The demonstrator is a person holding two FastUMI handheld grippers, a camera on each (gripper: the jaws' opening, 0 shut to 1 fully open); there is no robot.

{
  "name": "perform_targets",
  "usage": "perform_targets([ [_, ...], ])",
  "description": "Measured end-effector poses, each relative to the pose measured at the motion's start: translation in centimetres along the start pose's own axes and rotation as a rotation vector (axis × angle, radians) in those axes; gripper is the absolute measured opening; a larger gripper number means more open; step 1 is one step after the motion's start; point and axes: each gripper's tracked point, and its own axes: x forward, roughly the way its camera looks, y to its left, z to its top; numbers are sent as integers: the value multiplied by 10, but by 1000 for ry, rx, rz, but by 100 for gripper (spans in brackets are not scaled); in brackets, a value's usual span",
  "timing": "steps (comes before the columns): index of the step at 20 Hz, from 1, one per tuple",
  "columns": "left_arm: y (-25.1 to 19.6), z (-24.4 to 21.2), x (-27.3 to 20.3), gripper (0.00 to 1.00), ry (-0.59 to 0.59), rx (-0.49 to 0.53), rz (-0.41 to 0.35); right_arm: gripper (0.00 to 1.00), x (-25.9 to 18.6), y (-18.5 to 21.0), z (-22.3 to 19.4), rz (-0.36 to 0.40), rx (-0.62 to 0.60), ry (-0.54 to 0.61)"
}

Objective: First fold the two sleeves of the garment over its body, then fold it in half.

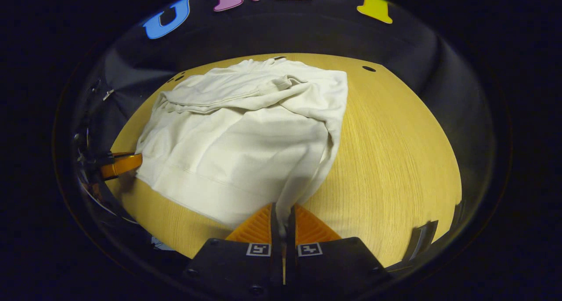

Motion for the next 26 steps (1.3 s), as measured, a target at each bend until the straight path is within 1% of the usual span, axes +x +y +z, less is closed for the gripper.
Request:
perform_targets([
  [1, 3, -1, -3, 13, 15, -17, -18, 7, -5, 0, 0, 10, 10, 0],
  [3, 11, -3, -9, 12, 31, -16, -39, 7, -8, -4, 3, 33, 37, 2],
  [7, 7, 3, -11, 11, 83, -16, -82, 7, -19, -10, 14, 84, 72, 9],
  [10, 7, 20, -21, 10, 65, -11, -110, 7, -32, -2, 29, 139, 51, -27],
  [12, 7, 33, -30, 9, 43, -6, -137, 7, -43, 2, 46, 167, 52, -69],
  [15, 9, 64, -42, 9, -9, -26, -162, 7, -56, 6, 87, 182, 86, -175],
  [18, 13, 108, -44, 8, -86, -88, -156, 7, -66, 4, 142, 175, 150, -306],
  [20, 16, 140, -44, 8, -144, -113, -152, 7, -65, 1, 173, 160, 161, -371],
  [24, 25, 193, -35, 8, -227, -133, -138, 7, -53, -3, 224, 140, 201, -455],
  [26, 28, 218, -23, 8, -257, -156, -130, 7, -45, -8, 247, 122, 229, -492],
])
